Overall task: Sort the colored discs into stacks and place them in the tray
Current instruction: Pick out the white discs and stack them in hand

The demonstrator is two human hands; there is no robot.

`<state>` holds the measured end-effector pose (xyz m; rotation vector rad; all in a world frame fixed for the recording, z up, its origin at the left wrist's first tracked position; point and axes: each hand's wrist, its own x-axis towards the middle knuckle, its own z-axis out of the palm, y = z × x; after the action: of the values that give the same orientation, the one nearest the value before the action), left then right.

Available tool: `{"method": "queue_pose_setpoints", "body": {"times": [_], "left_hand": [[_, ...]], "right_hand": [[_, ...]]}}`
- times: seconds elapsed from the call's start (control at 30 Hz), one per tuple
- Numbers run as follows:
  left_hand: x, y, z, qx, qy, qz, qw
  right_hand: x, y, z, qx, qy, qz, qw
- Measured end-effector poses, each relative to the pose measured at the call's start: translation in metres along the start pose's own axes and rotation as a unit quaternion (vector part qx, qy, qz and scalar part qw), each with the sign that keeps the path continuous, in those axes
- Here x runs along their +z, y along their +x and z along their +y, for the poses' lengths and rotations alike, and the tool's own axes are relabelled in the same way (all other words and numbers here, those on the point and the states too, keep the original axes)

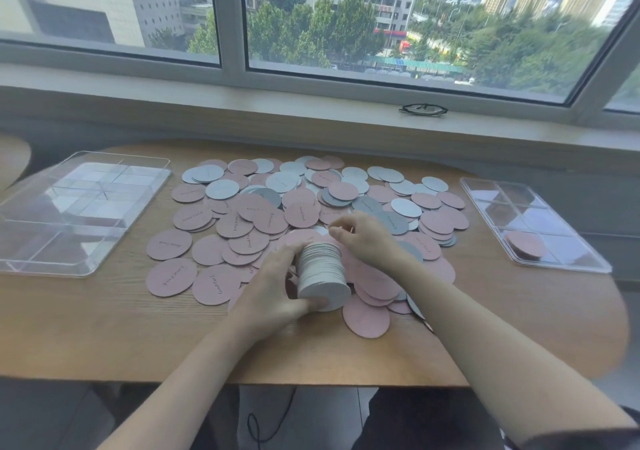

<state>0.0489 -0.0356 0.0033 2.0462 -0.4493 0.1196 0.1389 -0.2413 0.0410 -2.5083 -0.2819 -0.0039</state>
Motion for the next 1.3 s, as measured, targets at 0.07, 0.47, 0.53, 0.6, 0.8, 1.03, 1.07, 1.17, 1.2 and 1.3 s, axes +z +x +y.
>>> {"method": "queue_pose_setpoints", "body": {"times": [0.07,0.47,0.53,0.6,0.8,1.03,1.07,1.17,1.2,1.3], "left_hand": [[-0.002,-0.002,0.0,-0.002,0.0,0.0,1.0],[-0.012,-0.006,-0.004,-0.043,-0.03,0.003,0.999],[-0.012,-0.006,-0.003,-0.042,-0.029,-0.002,0.999],[-0.011,-0.006,-0.003,-0.043,-0.032,-0.005,0.999],[-0.01,-0.004,-0.007,-0.049,-0.041,-0.004,0.998],[-0.01,-0.004,-0.007,-0.046,-0.03,-0.001,0.998],[-0.01,-0.004,-0.006,-0.045,-0.029,-0.002,0.999],[-0.011,-0.004,-0.004,-0.042,-0.028,-0.004,0.999],[-0.011,-0.004,-0.004,-0.041,-0.028,-0.005,0.999],[-0.011,-0.004,-0.004,-0.036,-0.03,-0.006,0.999]], "right_hand": [[0.002,0.014,-0.006,0.013,-0.053,-0.017,0.998],[0.005,0.035,-0.027,0.011,-0.149,-0.099,0.984],[0.003,0.033,-0.027,0.023,-0.091,-0.092,0.991],[0.002,0.029,-0.028,0.043,0.005,-0.095,0.995],[-0.003,0.027,-0.03,0.014,0.162,-0.071,0.984],[-0.016,0.01,-0.017,-0.096,0.049,0.1,0.989],[-0.017,0.006,-0.013,-0.123,-0.007,0.109,0.986],[-0.016,-0.005,0.003,-0.153,-0.126,0.046,0.979],[-0.014,-0.01,0.006,-0.141,-0.121,0.007,0.983],[-0.01,-0.016,0.013,-0.125,-0.089,-0.024,0.988]]}}
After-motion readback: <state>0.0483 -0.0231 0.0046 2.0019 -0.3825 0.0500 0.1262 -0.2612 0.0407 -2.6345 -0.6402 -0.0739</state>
